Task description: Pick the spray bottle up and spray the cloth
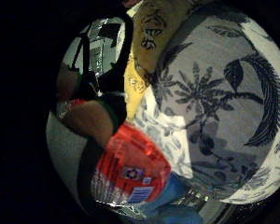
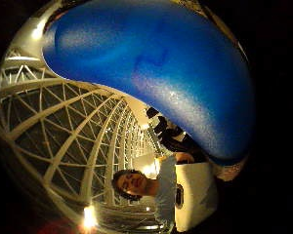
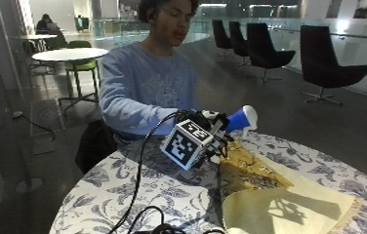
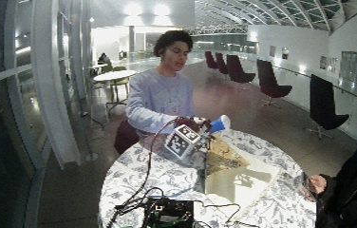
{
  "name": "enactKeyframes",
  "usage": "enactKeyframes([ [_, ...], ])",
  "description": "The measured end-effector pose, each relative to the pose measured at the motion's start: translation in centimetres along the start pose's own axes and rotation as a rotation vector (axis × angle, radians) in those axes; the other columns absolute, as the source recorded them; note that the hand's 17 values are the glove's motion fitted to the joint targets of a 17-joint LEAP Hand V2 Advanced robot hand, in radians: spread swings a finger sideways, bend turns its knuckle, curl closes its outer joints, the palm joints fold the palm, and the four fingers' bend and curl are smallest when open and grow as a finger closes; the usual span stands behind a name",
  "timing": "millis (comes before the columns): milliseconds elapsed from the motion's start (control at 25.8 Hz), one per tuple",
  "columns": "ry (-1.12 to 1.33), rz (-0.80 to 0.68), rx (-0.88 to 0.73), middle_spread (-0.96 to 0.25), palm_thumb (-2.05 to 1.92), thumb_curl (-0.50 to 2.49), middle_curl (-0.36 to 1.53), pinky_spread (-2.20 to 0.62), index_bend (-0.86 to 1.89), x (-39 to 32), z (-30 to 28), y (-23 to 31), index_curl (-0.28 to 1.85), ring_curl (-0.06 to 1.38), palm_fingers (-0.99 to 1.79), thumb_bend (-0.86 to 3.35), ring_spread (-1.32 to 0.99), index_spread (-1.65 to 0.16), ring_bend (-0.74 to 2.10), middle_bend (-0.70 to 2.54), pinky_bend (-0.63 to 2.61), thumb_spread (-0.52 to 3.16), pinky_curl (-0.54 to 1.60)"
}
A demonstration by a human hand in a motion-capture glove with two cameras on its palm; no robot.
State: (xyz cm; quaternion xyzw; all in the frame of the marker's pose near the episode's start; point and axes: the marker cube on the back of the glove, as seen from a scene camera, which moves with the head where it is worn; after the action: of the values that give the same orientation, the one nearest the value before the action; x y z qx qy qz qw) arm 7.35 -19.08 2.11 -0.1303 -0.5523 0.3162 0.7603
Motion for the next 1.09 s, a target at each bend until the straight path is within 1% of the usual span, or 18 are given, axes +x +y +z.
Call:
enactKeyframes([
  [233, -0.019, -0.043, 0.011, -0.08, 0.93, 0.67, 0.53, 0.28, 0.12, -0.5, 0.5, -0.2, 0.32, 0.43, 1.08, -0.03, -0.03, -0.19, 0.56, 0.30, 0.20, 0.67, 0.36],
  [311, -0.026, -0.080, 0.014, -0.08, 0.93, 0.67, 0.53, 0.27, 0.12, -0.9, 1.0, -0.1, 0.32, 0.43, 1.08, -0.03, -0.03, -0.19, 0.56, 0.30, 0.20, 0.67, 0.36],
  [388, -0.032, -0.162, 0.016, -0.08, 0.93, 0.67, 0.53, 0.27, 0.12, -1.6, 2.0, 0.0, 0.32, 0.43, 1.08, -0.03, -0.03, -0.18, 0.56, 0.30, 0.20, 0.67, 0.36],
  [466, -0.038, -0.284, 0.013, -0.08, 0.93, 0.67, 0.53, 0.27, 0.12, -2.9, 3.4, 0.2, 0.32, 0.43, 1.08, -0.03, -0.03, -0.18, 0.56, 0.29, 0.19, 0.67, 0.36],
  [621, -0.051, -0.537, -0.003, -0.09, 0.93, 0.67, 0.53, 0.26, 0.13, -6.0, 7.7, 0.5, 0.33, 0.43, 1.06, -0.03, -0.03, -0.19, 0.56, 0.29, 0.18, 0.67, 0.35],
  [738, -0.066, -0.680, -0.022, -0.09, 0.94, 0.67, 0.54, 0.26, 0.13, -8.1, 11.9, 0.1, 0.33, 0.43, 1.05, -0.03, -0.04, -0.20, 0.56, 0.30, 0.16, 0.67, 0.34],
  [815, -0.057, -0.739, -0.043, -0.09, 0.94, 0.67, 0.54, 0.26, 0.13, -8.8, 14.8, -0.5, 0.33, 0.43, 1.03, -0.03, -0.04, -0.20, 0.55, 0.31, 0.15, 0.67, 0.33],
  [932, 0.024, -0.799, -0.081, -0.09, 0.93, 0.66, 0.54, 0.25, 0.13, -8.5, 18.6, -1.8, 0.33, 0.44, 1.02, -0.03, -0.05, -0.21, 0.55, 0.33, 0.15, 0.69, 0.32],
  [1087, 0.028, -0.831, -0.014, -0.09, 0.90, 0.65, 0.55, 0.25, 0.13, -8.6, 22.4, -4.3, 0.34, 0.43, 1.02, -0.04, -0.05, -0.22, 0.53, 0.36, 0.14, 0.73, 0.31],
])
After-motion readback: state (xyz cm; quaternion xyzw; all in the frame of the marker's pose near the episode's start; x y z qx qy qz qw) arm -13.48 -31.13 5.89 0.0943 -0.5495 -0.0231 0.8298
